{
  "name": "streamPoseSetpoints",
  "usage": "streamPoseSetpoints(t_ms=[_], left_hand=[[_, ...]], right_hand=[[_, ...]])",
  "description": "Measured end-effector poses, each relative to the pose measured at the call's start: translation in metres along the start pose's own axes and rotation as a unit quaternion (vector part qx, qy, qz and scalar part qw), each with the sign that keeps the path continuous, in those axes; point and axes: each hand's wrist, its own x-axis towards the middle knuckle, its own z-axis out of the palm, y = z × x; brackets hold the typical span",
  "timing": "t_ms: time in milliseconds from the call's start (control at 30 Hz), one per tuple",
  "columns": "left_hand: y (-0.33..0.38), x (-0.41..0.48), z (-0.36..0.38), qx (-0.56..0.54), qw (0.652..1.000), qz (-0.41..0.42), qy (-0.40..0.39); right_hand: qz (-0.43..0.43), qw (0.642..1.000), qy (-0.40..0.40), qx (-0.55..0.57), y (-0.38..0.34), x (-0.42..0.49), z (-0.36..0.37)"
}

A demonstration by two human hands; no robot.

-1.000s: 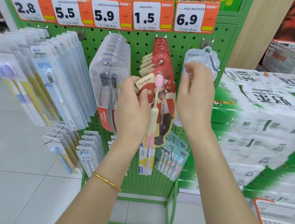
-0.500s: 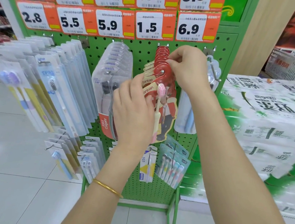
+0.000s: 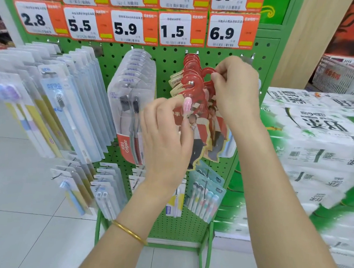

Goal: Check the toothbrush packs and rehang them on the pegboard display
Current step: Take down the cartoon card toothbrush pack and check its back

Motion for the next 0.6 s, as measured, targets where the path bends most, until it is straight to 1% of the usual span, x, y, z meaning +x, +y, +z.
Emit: streamPoseSetpoints(t_ms=[133,367,533,600], left_hand=[[0.002,-0.012,0.001,-0.035,0.999,-0.011,-0.027],[0.002,-0.032,0.002,-0.087,0.993,-0.041,-0.067],[0.004,-0.052,-0.005,-0.123,0.980,-0.082,-0.136],[0.004,-0.065,-0.008,-0.143,0.968,-0.106,-0.174]], right_hand=[[-0.011,1.000,0.021,-0.020,0.004,-0.022,-0.002],[-0.010,0.999,0.019,-0.035,0.011,-0.054,-0.010],[0.010,0.999,0.035,-0.027,0.032,-0.086,-0.016],[0.032,0.999,0.027,-0.014,0.045,-0.102,-0.020]])
